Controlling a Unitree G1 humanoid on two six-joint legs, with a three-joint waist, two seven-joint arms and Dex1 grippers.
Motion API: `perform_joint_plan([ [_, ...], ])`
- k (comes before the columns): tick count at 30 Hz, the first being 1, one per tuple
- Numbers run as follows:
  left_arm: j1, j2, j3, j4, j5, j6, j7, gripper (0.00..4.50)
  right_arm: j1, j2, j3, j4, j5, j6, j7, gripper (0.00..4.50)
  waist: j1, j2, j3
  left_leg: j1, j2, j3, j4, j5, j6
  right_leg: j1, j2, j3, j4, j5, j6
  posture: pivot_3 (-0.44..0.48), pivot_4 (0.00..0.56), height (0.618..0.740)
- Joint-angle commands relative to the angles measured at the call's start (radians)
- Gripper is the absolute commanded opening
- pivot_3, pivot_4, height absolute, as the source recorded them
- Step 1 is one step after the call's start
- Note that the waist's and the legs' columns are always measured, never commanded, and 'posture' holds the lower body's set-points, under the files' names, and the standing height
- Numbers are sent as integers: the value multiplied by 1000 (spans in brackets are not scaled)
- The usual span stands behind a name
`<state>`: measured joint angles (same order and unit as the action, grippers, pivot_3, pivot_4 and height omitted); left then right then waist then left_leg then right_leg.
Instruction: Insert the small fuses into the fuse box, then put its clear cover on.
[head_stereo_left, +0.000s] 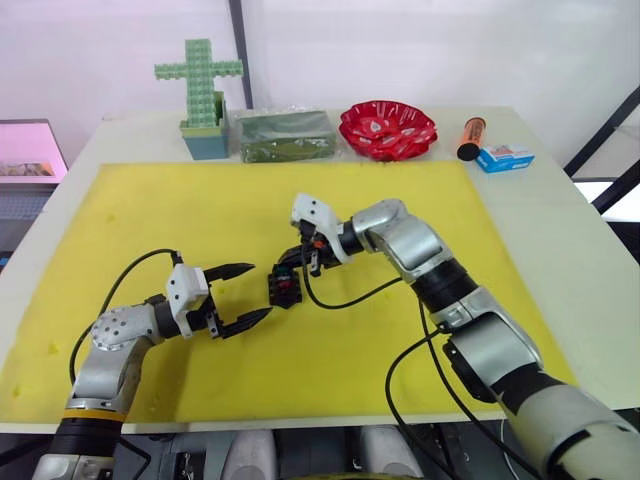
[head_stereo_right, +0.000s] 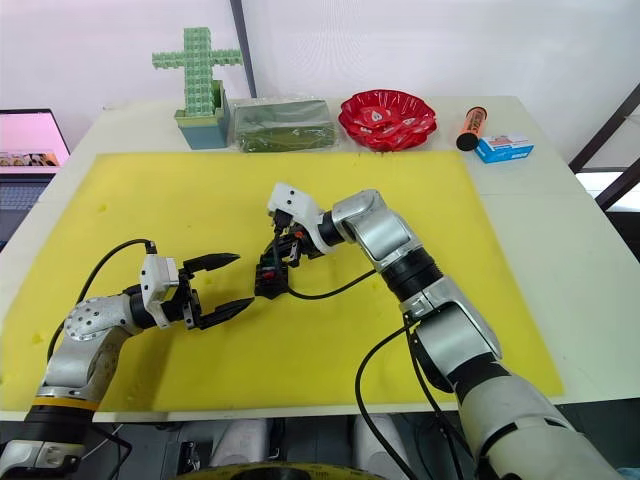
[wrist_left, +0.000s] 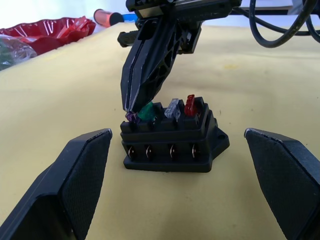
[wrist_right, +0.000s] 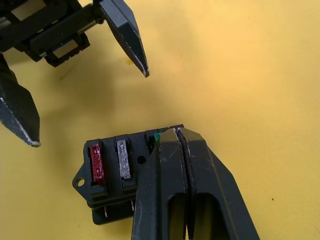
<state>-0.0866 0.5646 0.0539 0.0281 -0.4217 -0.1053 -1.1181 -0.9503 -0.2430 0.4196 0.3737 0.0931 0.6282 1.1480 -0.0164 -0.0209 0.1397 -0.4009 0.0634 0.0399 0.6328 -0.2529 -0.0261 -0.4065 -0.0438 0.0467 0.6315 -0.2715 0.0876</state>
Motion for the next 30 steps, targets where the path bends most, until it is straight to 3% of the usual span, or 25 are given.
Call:
perform_joint_plan([
  [1, -7, 10, 21, -14, -2, -20, 0, 4500, 15, -27, -9, -107, 21, 22, 18, 6, 0, 0, 0, 0, 0, 0, 0, 0, 0, 0, 0, 0, 0, 0, 0, 0, 150, 740],
  [6, -13, 10, 21, -10, -3, -20, -3, 4500, 47, -42, -31, -258, 68, 99, 8, 6, 0, 0, 0, -2, 0, 0, 0, 0, 0, -2, 0, 0, 0, 1, 2, 0, 150, 740],
  [14, -17, 12, 20, -9, -8, -17, -9, 4500, 43, -54, -107, -364, 146, 151, -37, 6, -1, 0, 0, -2, 0, 0, 0, 0, 0, -2, 0, 0, 0, 1, 1, 0, 150, 740],
  [19, 0, 25, 34, -26, -20, -12, -18, 4500, 88, -154, -177, -486, 204, 126, -12, 6, 4, 0, 0, -3, 0, 0, 0, 0, 0, -2, 0, 0, -1, 0, 1, 0, 150, 740],
  [22, 13, 39, 51, -42, -34, -5, -25, 4500, 151, -253, -206, -558, 201, 19, 21, 585, 3, 0, 0, -3, 0, 0, 0, 0, 0, -2, -1, 0, -2, 0, -1, 0, 150, 740],
  [30, 20, 74, 97, -66, -40, 7, -11, 4500, 414, -428, -363, -697, 197, -90, -68, 3293, 3, -1, 0, -3, 0, 0, 0, 0, 0, -2, -1, 0, -2, -1, -1, 0, 150, 740],
])
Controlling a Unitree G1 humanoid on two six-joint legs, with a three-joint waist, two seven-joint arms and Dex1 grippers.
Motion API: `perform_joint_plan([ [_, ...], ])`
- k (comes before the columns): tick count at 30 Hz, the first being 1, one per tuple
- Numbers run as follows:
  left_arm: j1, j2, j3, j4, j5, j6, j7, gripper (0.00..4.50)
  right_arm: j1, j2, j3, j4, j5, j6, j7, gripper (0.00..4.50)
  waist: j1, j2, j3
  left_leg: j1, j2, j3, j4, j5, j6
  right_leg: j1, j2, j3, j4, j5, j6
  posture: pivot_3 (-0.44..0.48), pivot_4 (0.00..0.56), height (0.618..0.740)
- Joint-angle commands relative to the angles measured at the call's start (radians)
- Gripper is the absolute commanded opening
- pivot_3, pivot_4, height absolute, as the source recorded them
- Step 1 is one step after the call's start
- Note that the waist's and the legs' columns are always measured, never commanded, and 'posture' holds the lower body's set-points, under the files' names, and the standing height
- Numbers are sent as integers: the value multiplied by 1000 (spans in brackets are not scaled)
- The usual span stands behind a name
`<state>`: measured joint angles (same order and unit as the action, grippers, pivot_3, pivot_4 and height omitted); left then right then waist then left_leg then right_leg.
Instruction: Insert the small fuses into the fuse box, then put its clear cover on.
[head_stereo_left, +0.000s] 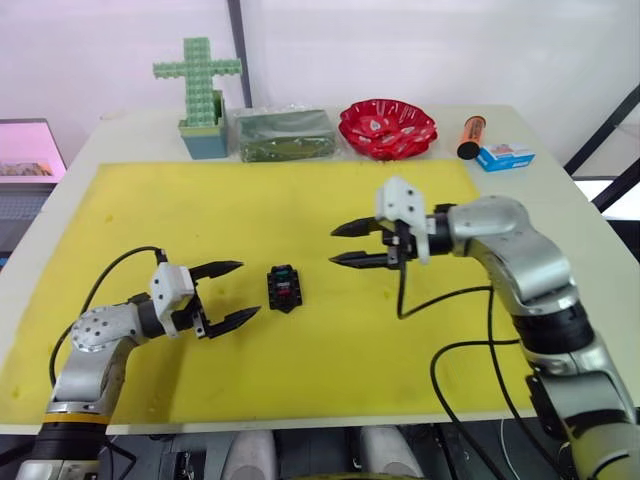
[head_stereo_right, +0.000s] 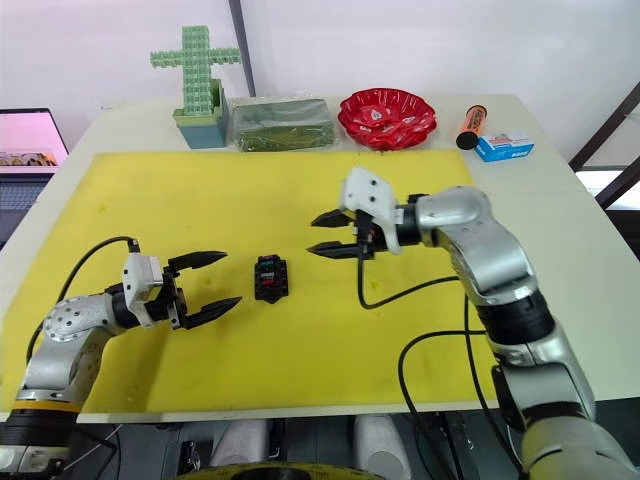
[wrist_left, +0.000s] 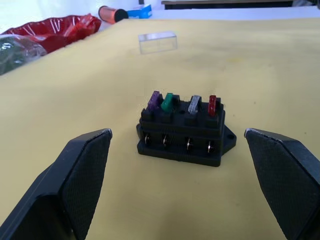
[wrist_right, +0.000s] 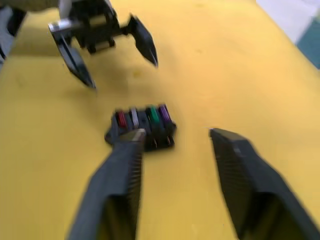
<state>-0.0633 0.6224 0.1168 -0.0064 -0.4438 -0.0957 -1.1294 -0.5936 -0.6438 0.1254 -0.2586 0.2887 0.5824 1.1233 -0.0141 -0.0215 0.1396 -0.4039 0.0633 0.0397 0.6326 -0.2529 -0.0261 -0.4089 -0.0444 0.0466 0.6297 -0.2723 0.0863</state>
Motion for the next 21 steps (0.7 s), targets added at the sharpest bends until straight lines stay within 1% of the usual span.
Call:
perform_joint_plan([
  [1, -1, 25, 39, -34, -21, -1, -5, 4500, 106, -47, -89, -79, -11, -74, -56, 3583, 1, 0, 0, 0, 0, 0, 0, 0, 0, 0, 0, 0, 0, 0, 0, 0, 150, 740],
  [2, 0, 31, 43, -33, -24, 0, -10, 4500, 137, -60, -99, -89, -17, -95, -66, 3979, 1, 0, 0, 0, 0, 0, 0, 0, 0, 0, 0, 0, 0, 0, 0, 0, 150, 740],
  [3, 4, 42, 57, -25, -27, -4, -20, 4500, 189, -74, -138, -104, -15, -96, -87, 4341, 1, 0, 0, 0, 0, 0, 0, 0, 0, 0, 0, 0, 0, 0, 0, 0, 150, 740],
  [4, 7, 50, 65, -18, -29, -6, -27, 4500, 225, -86, -166, -114, -11, -97, -104, 4463, 1, 0, 0, 0, 0, 0, 0, 0, 0, 0, 0, 0, 0, 0, 0, 0, 150, 740],
  [7, 14, 78, 96, 15, -33, -19, -50, 4500, 328, -119, -254, -125, -10, -113, -151, 4463, 1, 0, 0, 0, 0, 1, 0, 0, 0, 0, 0, 0, 0, 0, 0, 0, 150, 740],
  [13, 28, 95, 142, 25, -51, -15, -67, 4500, 460, -134, -346, -145, -2, -119, -220, 4463, 1, 0, 0, 1, 0, 1, 0, 0, 0, 0, 0, 1, -1, 0, 0, 0, 150, 740],
  [16, 39, 98, 158, 14, -62, 3, -62, 4500, 487, -114, -404, -147, 35, -75, -271, 4463, 1, 0, 0, 1, 0, 2, 0, 0, 0, 1, 0, 1, -1, 0, 0, 0, 150, 740],
  [18, 46, 99, 172, 10, -67, 15, -50, 4500, 513, -122, -431, -146, 28, -75, -296, 4463, 1, 0, 0, 1, 0, 2, 0, 0, 0, 1, 0, 2, -1, 0, 0, 0, 150, 740],
  [21, 50, 96, 185, 9, -67, 28, -29, 4500, 545, -121, -445, -131, -20, -128, -342, 4463, 3, -1, 0, 1, 0, 2, 0, 0, 0, 1, 0, 2, -1, 0, 0, 0, 150, 740],
])
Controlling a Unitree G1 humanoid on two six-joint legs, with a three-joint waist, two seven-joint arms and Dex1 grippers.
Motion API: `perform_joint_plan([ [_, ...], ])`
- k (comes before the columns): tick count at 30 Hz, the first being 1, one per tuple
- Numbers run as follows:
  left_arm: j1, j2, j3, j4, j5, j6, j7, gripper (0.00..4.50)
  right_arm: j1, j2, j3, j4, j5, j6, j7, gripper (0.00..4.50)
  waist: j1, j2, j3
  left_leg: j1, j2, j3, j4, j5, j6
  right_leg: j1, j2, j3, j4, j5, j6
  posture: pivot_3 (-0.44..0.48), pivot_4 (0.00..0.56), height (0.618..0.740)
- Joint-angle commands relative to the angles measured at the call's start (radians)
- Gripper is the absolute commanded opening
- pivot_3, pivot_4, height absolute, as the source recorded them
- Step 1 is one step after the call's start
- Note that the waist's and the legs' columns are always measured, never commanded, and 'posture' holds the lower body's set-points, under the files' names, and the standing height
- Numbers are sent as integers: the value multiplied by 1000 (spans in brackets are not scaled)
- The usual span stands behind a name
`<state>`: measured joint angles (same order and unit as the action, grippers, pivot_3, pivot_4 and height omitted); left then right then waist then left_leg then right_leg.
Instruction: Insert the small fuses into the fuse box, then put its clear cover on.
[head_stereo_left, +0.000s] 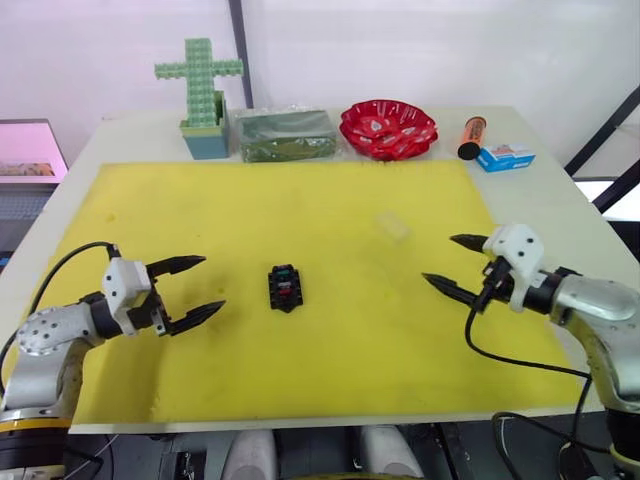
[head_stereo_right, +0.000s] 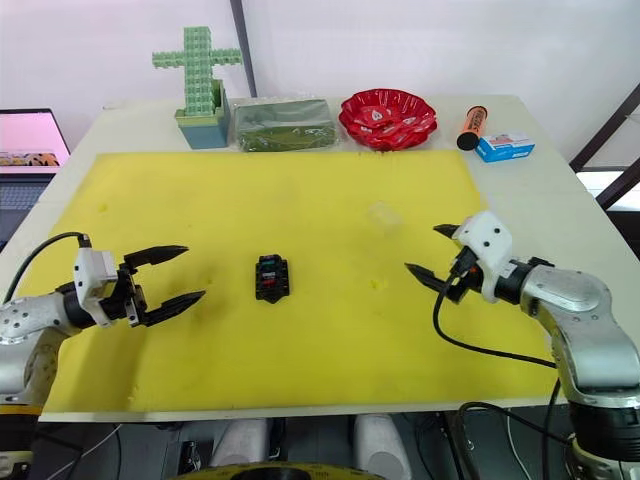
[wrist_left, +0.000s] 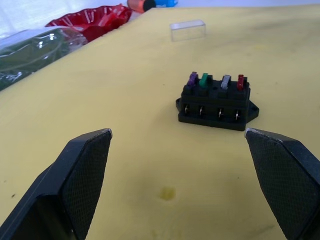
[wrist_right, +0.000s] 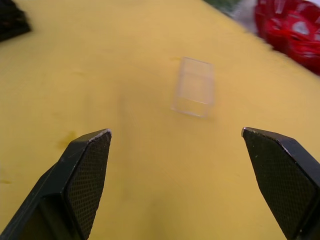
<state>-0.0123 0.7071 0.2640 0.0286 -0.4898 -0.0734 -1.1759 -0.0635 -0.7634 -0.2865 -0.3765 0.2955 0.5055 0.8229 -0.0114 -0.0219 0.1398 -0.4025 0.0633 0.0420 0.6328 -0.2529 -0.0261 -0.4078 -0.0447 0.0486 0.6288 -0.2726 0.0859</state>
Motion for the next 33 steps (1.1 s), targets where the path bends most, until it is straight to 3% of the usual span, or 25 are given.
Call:
perform_joint_plan([
  [1, -4, 7, 43, -31, -30, 21, 27, 4500, 15, 5, -33, -8, -28, -49, -56, 4463, -1, 0, 0, 0, 0, 0, 0, 0, 0, 0, 0, 0, 0, 0, 0, 0, 150, 740],
  [8, -118, 25, 19, -204, -153, 243, 108, 4500, -208, 93, 41, 111, 9, 68, -181, 4463, -3, -1, 0, 0, 0, 0, 1, 0, 0, 0, 0, 1, 1, 0, 0, 0, 150, 740],
  [14, -255, 54, -33, -326, -225, 398, 117, 4500, -345, 119, 193, 210, -17, 90, -147, 4463, 0, 0, 1, 0, 0, -1, -1, 0, 0, 0, 2, 1, 0, 2, 4, 0, 150, 740],
  [21, -303, 13, -50, -340, -195, 371, 120, 4500, -502, 179, 266, 412, -45, 112, -173, 4463, -5, 0, 1, 1, 0, 0, 0, 0, 0, 0, 3, 1, 1, 1, 4, 0, 150, 740],
  [33, -273, -5, -61, -408, -210, 397, 141, 4500, -565, 238, 312, 571, -81, 82, -163, 4463, -4, 0, 1, 0, 0, 0, 0, 0, 0, 0, 3, 2, 1, 2, 4, 0, 150, 740],
])
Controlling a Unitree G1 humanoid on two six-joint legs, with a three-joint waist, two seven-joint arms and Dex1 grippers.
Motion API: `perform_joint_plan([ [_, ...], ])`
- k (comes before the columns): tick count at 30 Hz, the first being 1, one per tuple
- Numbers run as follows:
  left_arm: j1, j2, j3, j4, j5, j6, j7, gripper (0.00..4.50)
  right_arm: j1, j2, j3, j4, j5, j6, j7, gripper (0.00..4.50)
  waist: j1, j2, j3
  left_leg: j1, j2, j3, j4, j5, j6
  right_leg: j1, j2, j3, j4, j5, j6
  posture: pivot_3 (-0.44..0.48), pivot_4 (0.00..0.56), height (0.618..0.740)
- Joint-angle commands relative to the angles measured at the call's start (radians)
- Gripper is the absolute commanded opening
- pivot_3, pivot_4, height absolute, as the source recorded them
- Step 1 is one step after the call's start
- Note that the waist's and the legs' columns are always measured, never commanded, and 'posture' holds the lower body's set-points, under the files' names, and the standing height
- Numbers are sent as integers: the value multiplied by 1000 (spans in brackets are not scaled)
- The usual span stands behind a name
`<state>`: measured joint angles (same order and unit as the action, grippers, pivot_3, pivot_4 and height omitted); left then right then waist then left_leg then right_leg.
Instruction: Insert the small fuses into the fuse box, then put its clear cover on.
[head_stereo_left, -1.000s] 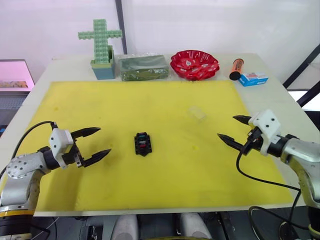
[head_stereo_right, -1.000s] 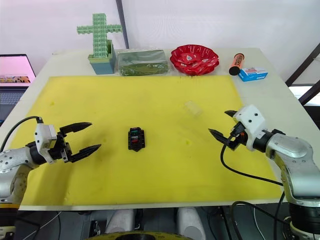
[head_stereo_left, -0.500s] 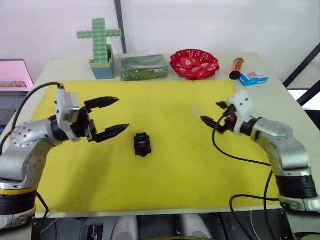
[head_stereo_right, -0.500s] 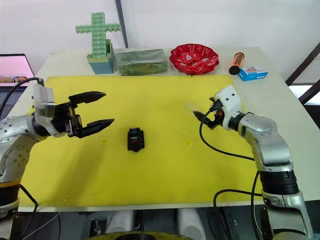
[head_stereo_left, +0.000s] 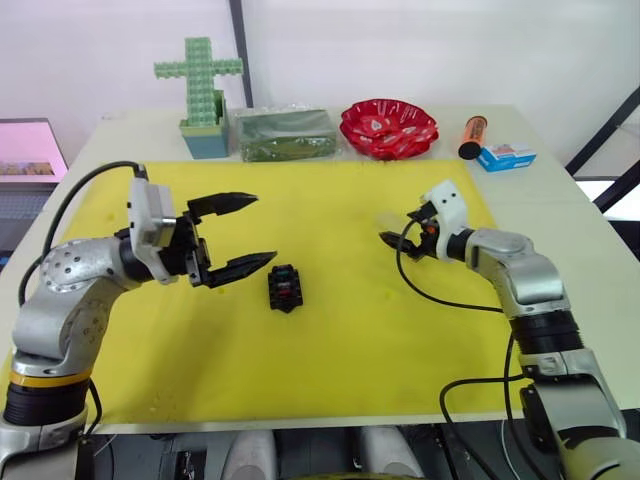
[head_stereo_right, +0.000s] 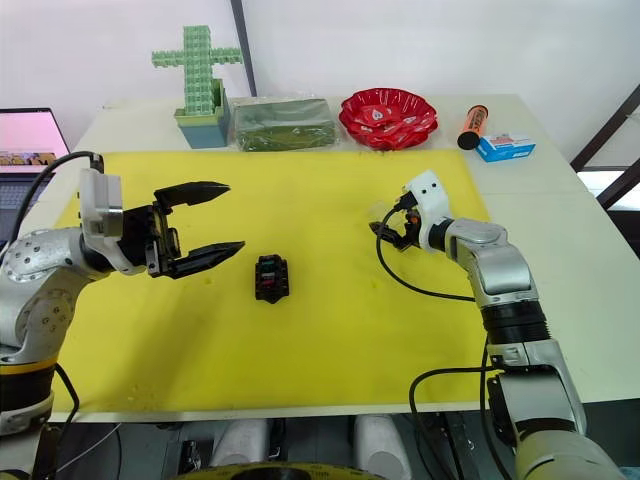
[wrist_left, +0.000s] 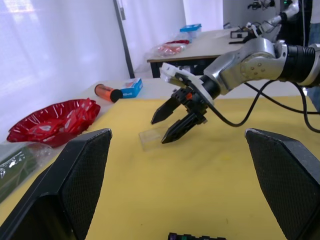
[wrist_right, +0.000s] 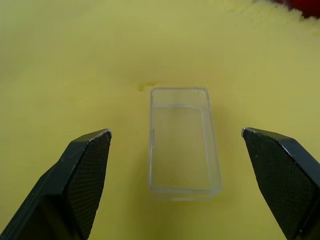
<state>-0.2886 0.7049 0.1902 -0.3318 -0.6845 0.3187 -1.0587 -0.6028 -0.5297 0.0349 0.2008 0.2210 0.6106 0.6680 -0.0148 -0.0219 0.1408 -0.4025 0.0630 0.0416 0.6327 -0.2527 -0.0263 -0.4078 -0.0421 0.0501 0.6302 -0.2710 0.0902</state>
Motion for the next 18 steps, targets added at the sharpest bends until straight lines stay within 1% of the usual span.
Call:
perform_joint_plan([
  [1, 3, -4, 13, -56, -21, 13, 31, 4500, -26, 4, -7, 4, -15, -32, -10, 4463, 0, 0, 0, 0, 0, 0, 0, 0, 0, 0, 0, 0, 0, 0, 0, 0, 150, 740],
  [15, 20, -7, 13, -47, -7, 6, 31, 4500, -41, 34, -18, 58, -7, -43, 2, 4463, -1, 0, 0, 0, 0, 0, 0, 0, 0, 0, 0, 0, 0, 0, 0, 0, 150, 740],
  [16, 18, -8, 12, -45, -6, 5, 31, 4500, -41, 32, -15, 65, -12, -49, 5, 4156, 0, 0, 0, 0, 0, 0, 0, 0, 0, 0, 0, 0, 0, 0, 0, 0, 150, 740],
  [17, 16, -9, 11, -44, -6, 4, 31, 4500, -42, 31, -13, 70, -15, -53, 6, 4036, 1, 0, 0, 0, 0, 0, 0, 0, 0, 0, 0, 0, 0, 0, 0, 0, 150, 740],
  [18, 14, -9, 11, -42, -5, 3, 31, 4500, -43, 31, -11, 75, -17, -57, 8, 3823, 1, 0, 0, 0, 0, 0, 0, 0, 0, 0, 0, 0, 0, 0, 0, 0, 150, 740],
])
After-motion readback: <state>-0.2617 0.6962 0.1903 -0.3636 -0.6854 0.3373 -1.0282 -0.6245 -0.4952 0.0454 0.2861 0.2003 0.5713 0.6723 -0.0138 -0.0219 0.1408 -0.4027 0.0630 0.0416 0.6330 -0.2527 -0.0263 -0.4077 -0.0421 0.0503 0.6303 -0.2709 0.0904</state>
